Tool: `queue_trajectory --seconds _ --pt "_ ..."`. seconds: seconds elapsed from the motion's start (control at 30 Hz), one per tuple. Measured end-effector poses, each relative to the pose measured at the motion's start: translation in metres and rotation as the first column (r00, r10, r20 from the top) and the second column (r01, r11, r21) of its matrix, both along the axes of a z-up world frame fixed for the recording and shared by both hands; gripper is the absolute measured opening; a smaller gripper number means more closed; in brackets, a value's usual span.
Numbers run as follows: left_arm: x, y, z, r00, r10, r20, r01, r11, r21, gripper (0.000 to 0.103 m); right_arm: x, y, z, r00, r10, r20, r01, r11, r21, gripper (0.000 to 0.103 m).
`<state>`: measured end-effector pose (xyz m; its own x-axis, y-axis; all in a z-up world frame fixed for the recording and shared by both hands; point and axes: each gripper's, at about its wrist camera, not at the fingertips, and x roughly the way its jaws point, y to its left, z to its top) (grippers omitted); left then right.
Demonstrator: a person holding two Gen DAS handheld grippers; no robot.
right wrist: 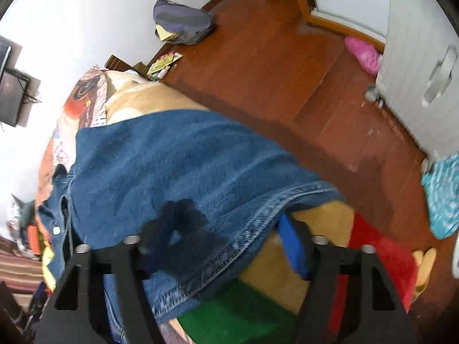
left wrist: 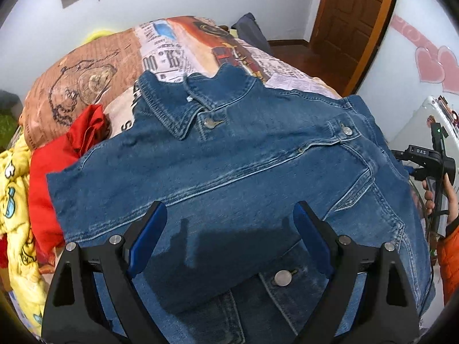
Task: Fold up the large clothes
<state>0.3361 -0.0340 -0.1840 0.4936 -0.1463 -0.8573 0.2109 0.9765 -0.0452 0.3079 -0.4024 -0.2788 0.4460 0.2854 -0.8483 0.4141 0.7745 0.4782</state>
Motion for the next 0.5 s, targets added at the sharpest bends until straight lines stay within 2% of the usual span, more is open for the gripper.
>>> queue_trajectory --seconds 0.03,0.07,0.1,0.27,0.37,0.5 --pt "-0.001 0.002 -0.001 1.0 0.007 -0.001 -0.007 1.0 -0.003 0.09 0.001 -0.001 0.002 1.0 0.0 0.004 0.0 1.0 -0.019 0.038" --pt "-0.001 0.005 -0.001 1.0 0.015 -0.003 -0.015 1.0 -0.008 0.09 0.002 0.0 0.007 1.0 0.002 0.009 -0.001 0.999 -0.053 0.026" --pt "-0.002 0.008 -0.002 1.0 0.023 -0.004 -0.023 1.0 -0.012 0.09 0.002 0.001 0.012 1.0 0.01 0.02 -0.009 0.997 -0.081 0.02" --pt "-0.008 0.017 0.0 0.999 0.048 0.001 -0.048 0.999 -0.025 0.09 0.002 0.011 0.041 0.994 0.066 0.085 -0.048 0.978 -0.203 0.013" --pt "-0.013 0.02 0.004 0.998 0.053 0.018 -0.052 0.998 -0.023 0.09 -0.001 0.017 0.074 0.981 0.095 0.169 -0.056 0.973 -0.226 0.012" --pt "-0.02 0.027 0.014 0.997 0.057 0.042 -0.056 0.998 -0.037 0.09 -0.001 0.038 0.129 0.945 0.162 0.285 -0.088 0.963 -0.254 0.011"
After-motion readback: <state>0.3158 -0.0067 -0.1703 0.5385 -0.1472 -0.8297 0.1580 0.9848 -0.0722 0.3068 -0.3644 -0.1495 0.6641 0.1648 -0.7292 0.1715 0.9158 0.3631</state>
